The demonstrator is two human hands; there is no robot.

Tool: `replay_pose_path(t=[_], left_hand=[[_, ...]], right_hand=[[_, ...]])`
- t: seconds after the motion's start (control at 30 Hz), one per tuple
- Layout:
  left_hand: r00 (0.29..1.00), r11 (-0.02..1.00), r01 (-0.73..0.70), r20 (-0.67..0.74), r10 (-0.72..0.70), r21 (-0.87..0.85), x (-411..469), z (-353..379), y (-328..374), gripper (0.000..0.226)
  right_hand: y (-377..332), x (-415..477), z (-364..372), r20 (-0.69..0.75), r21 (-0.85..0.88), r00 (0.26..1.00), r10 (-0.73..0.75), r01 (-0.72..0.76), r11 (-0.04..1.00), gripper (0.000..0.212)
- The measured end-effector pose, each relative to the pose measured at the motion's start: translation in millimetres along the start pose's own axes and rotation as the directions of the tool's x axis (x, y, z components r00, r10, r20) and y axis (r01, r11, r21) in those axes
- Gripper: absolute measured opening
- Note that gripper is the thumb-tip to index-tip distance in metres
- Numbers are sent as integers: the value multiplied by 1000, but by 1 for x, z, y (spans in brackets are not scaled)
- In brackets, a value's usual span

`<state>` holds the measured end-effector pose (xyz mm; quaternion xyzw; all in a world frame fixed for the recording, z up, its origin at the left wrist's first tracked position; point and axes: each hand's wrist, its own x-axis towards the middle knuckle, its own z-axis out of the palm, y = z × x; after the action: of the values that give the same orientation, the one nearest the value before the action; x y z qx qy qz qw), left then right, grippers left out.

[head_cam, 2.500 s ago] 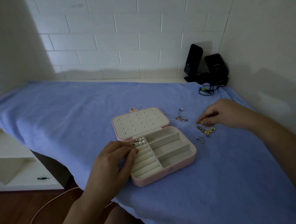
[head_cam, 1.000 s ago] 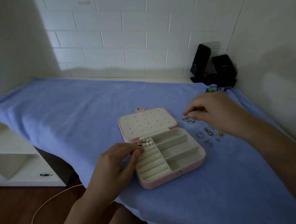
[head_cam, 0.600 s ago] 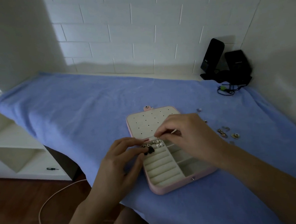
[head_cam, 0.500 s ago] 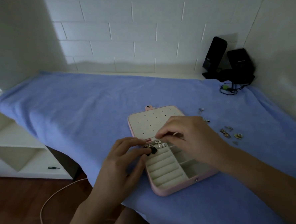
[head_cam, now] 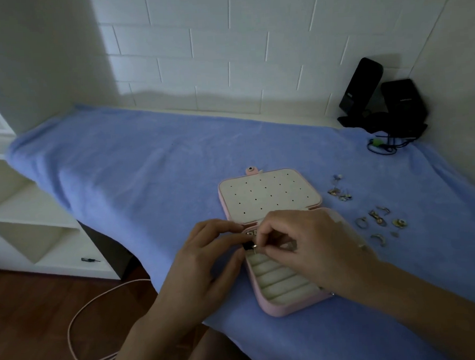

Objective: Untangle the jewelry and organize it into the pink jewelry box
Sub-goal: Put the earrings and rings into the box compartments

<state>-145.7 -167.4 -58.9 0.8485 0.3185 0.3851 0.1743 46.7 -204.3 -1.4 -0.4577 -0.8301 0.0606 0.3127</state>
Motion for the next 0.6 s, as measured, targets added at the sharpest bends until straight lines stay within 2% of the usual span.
replay_pose_path(t=[0.13,0.27,0.47,0.6], left_hand=[[1000,1000,-4,-12,4,-7,-2,0,-2,29],[1000,1000,0,-15,0,-14,-3,0,-3,28],[1000,1000,-7,-27,6,-17,-4,-1,-2,27],[999,1000,-24,-48,23,-19,-6,-3,0,26]], right_hand=[[2,-2,7,-41,-234,990,-131,118,965,21],[3,-3,12,-49,-294,972,-229,205,933,22],[-1,-4,10,60,-466,894,-444,418,779,19],[4,-5,10,144,-460,867,-478,486,743,20]])
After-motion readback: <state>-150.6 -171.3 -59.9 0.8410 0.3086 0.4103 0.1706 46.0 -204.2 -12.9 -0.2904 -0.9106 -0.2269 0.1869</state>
